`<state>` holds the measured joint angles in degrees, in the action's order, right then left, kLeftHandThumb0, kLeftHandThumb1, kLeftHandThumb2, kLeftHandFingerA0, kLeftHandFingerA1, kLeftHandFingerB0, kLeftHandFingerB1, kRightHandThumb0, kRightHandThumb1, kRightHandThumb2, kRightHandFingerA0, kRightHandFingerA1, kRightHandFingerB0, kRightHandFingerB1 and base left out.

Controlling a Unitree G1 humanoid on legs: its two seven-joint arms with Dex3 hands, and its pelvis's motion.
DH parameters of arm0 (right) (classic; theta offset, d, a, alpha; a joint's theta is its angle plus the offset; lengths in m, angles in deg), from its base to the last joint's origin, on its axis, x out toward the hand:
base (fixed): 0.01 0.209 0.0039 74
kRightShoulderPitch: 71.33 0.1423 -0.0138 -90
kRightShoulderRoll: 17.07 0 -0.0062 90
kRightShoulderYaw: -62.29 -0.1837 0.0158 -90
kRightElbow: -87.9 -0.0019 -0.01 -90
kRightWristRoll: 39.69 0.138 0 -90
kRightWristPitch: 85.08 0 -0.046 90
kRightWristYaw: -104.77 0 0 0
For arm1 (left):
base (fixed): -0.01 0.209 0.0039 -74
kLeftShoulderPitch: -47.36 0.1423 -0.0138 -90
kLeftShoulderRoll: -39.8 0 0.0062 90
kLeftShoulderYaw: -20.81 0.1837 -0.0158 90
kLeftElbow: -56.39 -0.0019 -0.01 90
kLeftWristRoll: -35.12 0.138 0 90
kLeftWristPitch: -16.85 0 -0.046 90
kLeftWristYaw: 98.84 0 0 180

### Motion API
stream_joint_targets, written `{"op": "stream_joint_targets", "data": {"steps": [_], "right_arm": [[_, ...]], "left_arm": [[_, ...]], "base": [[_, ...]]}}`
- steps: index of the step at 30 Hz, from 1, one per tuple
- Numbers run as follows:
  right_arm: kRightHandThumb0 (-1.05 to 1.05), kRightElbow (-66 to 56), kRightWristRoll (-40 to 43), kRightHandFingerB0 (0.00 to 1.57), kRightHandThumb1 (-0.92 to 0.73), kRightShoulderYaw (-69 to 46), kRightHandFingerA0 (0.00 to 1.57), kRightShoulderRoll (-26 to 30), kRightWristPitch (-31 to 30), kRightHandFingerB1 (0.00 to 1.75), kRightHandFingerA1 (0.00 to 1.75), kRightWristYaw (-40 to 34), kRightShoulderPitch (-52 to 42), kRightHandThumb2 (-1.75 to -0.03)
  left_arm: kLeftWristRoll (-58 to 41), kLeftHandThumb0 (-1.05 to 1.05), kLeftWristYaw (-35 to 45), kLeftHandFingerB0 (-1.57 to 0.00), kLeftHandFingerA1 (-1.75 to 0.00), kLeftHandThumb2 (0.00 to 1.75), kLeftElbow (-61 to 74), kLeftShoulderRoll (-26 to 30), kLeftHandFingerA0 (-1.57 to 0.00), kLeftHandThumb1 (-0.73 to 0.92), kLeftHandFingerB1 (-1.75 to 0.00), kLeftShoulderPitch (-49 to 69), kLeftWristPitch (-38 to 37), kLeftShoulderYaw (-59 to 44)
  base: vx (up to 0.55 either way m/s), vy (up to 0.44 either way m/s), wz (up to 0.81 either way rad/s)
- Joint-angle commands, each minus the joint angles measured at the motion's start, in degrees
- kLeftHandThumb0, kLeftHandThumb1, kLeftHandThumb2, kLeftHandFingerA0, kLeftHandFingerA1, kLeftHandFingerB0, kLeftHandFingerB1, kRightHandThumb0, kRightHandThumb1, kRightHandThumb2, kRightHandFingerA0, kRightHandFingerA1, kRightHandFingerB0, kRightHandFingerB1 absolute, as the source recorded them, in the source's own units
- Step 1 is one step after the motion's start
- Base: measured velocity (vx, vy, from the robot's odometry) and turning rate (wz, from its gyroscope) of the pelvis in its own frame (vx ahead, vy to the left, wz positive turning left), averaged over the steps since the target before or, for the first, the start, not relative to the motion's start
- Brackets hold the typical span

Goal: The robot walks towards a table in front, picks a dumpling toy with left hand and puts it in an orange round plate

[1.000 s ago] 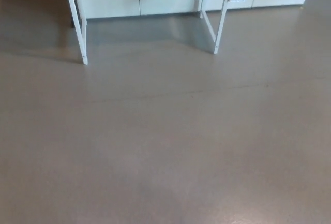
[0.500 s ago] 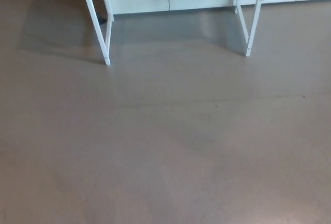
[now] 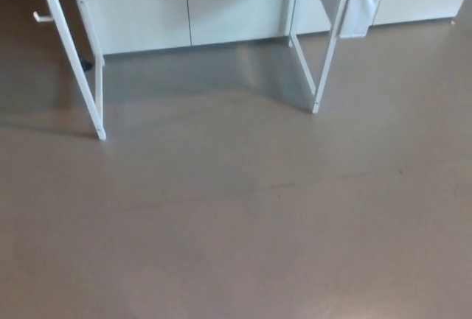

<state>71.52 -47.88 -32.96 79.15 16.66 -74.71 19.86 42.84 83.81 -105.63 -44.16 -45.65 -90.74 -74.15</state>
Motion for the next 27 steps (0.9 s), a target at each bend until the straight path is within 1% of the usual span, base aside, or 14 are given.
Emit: {"op": "stream_joint_targets", "data": {"steps": [1, 2, 4, 6, 7, 8, 9, 10, 13, 14, 19, 25, 26, 27], "right_arm": [[-0.27, -1.4, 0.9, 0.59, -0.47, -0.3, 0.94, 0.7, -0.4, 0.41, 0.60, 0.2, 0.3, -0.55], [-0.27, -1.5, 1.0, 0.59, -0.47, -0.4, 0.94, 0.7, -0.5, 0.41, 0.60, 0.2, 0.3, -0.55], [-0.27, -1.3, 1.3, 0.58, -0.46, -0.7, 0.93, 0.5, -0.5, 0.41, 0.60, 0.1, 0.4, -0.55], [-0.27, -1.3, 1.3, 0.58, -0.46, -0.7, 0.93, 0.5, -0.5, 0.41, 0.60, 0.2, 0.3, -0.55], [-0.27, -1.3, 1.0, 0.57, -0.47, -0.5, 0.93, 0.6, -0.6, 0.40, 0.59, 0.1, 0.4, -0.55], [-0.27, -1.3, 0.9, 0.57, -0.47, -0.4, 0.93, 0.6, -0.6, 0.40, 0.59, 0.1, 0.4, -0.55], [-0.25, -0.2, 1.1, 0.57, -0.47, -0.6, 0.92, 0.3, -0.6, 0.40, 0.57, -0.2, 0.9, -0.54], [-0.23, 0.2, 1.1, 0.58, -0.47, -0.7, 0.91, 0.1, -0.5, 0.40, 0.54, -0.4, 0.9, -0.54], [-0.24, 0.2, 1.2, 0.58, -0.47, -0.7, 0.91, -0.1, -0.2, 0.41, 0.56, -0.6, 0.8, -0.54], [-0.27, -0.6, 1.3, 0.59, -0.46, -0.6, 0.91, -0.1, -0.4, 0.41, 0.58, -0.6, 0.6, -0.54], [-0.30, 0.3, 0.8, 0.58, -0.47, -0.1, 0.91, -0.3, 0.1, 0.40, 0.55, -1.0, 0.6, -0.56], [-0.29, 0.2, 0.9, 0.58, -0.47, 0.0, 0.89, -0.4, 0.8, 0.40, 0.52, -0.9, 0.2, -0.55], [-0.30, 0.0, 0.7, 0.58, -0.48, 0.2, 0.89, -0.4, 0.7, 0.40, 0.53, -1.0, 0.1, -0.56], [-0.30, -0.1, 0.6, 0.58, -0.48, 0.3, 0.89, -0.4, 0.7, 0.40, 0.53, -1.1, 0.1, -0.56]], "left_arm": [[-0.1, -0.13, 0.5, -0.40, -0.99, 0.54, 0.3, 0.8, -0.95, 0.48, -0.33, -0.4, 1.9, 0.5], [-0.5, -0.13, 0.9, -0.40, -0.99, 0.54, 0.3, 0.7, -0.95, 0.48, -0.33, -0.4, 1.9, 0.2], [0.0, -0.17, 0.7, -0.39, -0.78, 0.57, 0.3, 0.9, -0.96, 0.48, -0.35, -0.4, 1.9, 0.7], [-0.2, -0.17, 0.8, -0.39, -0.78, 0.57, 0.2, 0.9, -0.96, 0.48, -0.35, -0.4, 2.0, 0.6], [-0.1, -0.13, 0.4, -0.41, -0.64, 0.54, 0.2, 0.8, -0.91, 0.48, -0.34, -0.5, 2.2, 0.7], [0.0, -0.13, 0.2, -0.41, -0.64, 0.54, 0.2, 0.8, -0.91, 0.48, -0.34, -0.6, 2.2, 0.8], [0.1, -0.15, -0.4, -0.42, -0.72, 0.55, 0.2, 0.8, -0.90, 0.49, -0.34, -0.7, 2.4, 0.9], [0.2, -0.20, -0.4, -0.39, -0.69, 0.59, 0.3, 0.8, -0.91, 0.48, -0.36, -0.6, 2.4, 1.1], [0.3, -0.15, -0.6, -0.41, -0.68, 0.55, 0.4, 0.9, -0.92, 0.51, -0.34, -0.6, 2.6, 1.4], [0.3, -0.14, -0.2, -0.40, -0.47, 0.55, 0.4, 1.0, -0.72, 0.52, -0.34, -0.5, 2.2, 1.6], [0.2, -0.11, -0.4, -0.41, -0.50, 0.55, 0.7, 0.8, -0.74, 0.53, -0.34, -0.3, 1.3, 1.8], [0.4, -0.12, -1.0, -0.42, -0.48, 0.56, 1.0, 0.8, -0.73, 0.53, -0.34, -0.2, 0.9, 2.2], [-0.1, -0.09, -0.4, -0.41, -0.46, 0.56, 1.1, 0.7, -0.62, 0.55, -0.34, -0.1, 0.9, 1.9], [-0.3, -0.09, -0.2, -0.41, -0.46, 0.56, 1.1, 0.7, -0.62, 0.55, -0.34, -0.1, 0.9, 1.7]], "base": [[0.37, -0.020, 0.12], [0.35, -0.099, 0.18], [0.43, -0.110, 0.21], [0.57, -0.130, 0.65], [0.51, -0.153, 0.81], [0.51, -0.137, 0.76], [0.52, -0.143, 0.32], [0.51, -0.140, 0.08], [0.48, -0.069, 0.01], [0.47, -0.026, -0.12], [0.48, 0.022, -0.28], [0.54, 0.193, -0.43], [0.50, 0.179, 0.02], [0.49, 0.169, -0.03]]}}
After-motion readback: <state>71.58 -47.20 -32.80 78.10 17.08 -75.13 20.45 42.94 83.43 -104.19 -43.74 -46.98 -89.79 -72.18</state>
